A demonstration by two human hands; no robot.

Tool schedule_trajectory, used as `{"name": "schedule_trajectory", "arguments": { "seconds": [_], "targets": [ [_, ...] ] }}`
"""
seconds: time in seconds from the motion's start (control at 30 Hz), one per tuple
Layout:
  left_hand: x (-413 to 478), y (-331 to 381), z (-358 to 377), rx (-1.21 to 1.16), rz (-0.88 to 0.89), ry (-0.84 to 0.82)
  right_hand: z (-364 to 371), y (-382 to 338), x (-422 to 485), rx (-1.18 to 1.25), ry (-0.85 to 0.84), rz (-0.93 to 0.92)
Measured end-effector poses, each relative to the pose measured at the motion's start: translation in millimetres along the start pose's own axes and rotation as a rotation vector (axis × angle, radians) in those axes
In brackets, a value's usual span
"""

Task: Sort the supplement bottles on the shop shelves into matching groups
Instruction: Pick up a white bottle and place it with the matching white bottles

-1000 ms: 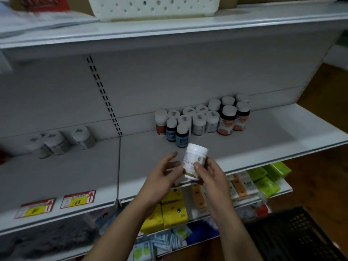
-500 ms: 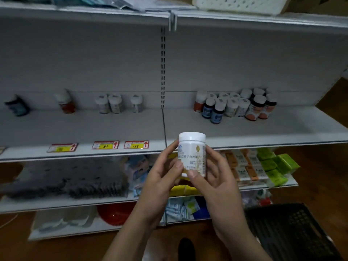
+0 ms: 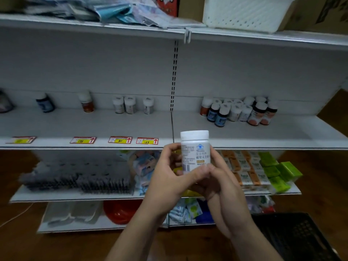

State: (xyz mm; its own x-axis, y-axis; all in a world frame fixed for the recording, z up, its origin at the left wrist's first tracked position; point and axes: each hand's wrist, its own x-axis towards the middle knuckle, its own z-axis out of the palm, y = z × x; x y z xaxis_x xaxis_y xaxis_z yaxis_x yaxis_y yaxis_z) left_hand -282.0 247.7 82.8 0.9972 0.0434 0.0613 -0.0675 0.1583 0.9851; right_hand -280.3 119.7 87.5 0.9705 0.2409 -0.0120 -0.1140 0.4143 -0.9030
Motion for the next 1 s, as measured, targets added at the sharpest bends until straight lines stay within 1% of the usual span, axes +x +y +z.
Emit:
{"name": "schedule_trajectory", "arguments": {
  "seconds": [0.07,0.23,0.5,0.67,0.83,1.0],
  "targets": [
    [1,5,16,0.005,0.022,0.008,-8,-7,1,0.032,-0.032,0.001],
    [5,13,58,0.016,0.057,-0.026,-41,-31,-4,0.063,-0.047,-0.045],
    [7,9,109,0.015,0.051,-0.058,-90,-51,-13,0.039,0.003,-0.099],
    [10,3,133,0.023,0.05,-0.095,-110,-62,-16,-0.06,0.049,-0.163],
    [9,-5,155,-0.075,0.028,-0.141,-133,-71,-22,-0.17,0.074,-0.231],
    [8,-19,172,-0.188,0.026,-0.078,-148,-69,-30,-0.364,0.078,-0.38]
  ]
}}
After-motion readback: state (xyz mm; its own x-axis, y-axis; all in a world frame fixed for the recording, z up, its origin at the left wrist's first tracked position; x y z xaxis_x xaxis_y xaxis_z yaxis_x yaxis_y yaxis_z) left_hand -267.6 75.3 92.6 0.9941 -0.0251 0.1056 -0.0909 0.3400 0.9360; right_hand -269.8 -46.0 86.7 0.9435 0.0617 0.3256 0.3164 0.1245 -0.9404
